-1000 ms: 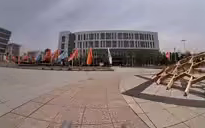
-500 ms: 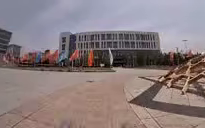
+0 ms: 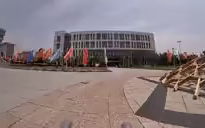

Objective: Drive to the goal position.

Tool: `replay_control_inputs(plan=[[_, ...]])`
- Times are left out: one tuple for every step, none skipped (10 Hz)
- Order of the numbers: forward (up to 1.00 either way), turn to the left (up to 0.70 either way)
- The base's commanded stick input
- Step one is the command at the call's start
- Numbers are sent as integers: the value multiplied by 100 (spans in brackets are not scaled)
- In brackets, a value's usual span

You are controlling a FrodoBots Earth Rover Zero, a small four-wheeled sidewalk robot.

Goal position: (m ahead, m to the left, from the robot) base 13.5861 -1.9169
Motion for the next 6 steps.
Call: replay_control_inputs(plan=[[100, 0], [100, -25], [100, -30], [100, -23], [100, 0], [100, -12]])
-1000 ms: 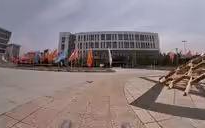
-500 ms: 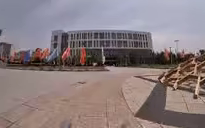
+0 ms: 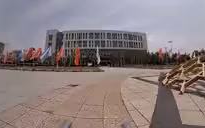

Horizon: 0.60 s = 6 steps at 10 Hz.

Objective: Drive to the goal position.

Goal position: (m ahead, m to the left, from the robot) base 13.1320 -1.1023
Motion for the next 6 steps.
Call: replay_control_inputs(plan=[[100, -23], [100, 0], [100, 0], [100, 0], [100, -17], [100, -17]])
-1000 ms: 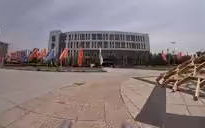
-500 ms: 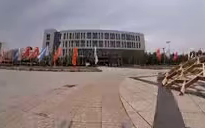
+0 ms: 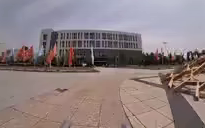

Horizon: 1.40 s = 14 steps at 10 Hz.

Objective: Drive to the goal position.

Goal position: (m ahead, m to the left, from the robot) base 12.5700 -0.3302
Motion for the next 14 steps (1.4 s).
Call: replay_control_inputs(plan=[[100, -4], [100, -8], [100, -22], [100, 0], [100, 0], [100, -21], [100, -11], [100, -1], [100, -24], [100, -15], [100, -2], [100, -7], [100, -16], [100, -2]])
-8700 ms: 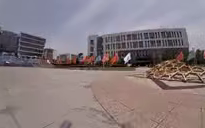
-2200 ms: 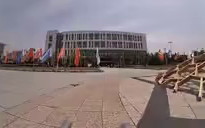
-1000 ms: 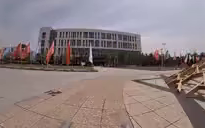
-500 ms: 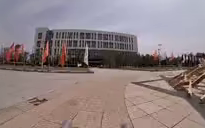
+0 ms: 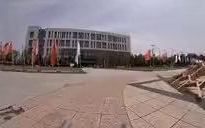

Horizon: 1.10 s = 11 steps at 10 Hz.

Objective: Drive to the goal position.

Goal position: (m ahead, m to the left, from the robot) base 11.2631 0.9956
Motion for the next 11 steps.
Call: replay_control_inputs(plan=[[100, -3], [100, -22], [100, -23], [100, 0], [100, -8], [100, -17], [100, 0], [100, 0], [100, -8], [100, -8], [100, 0]])
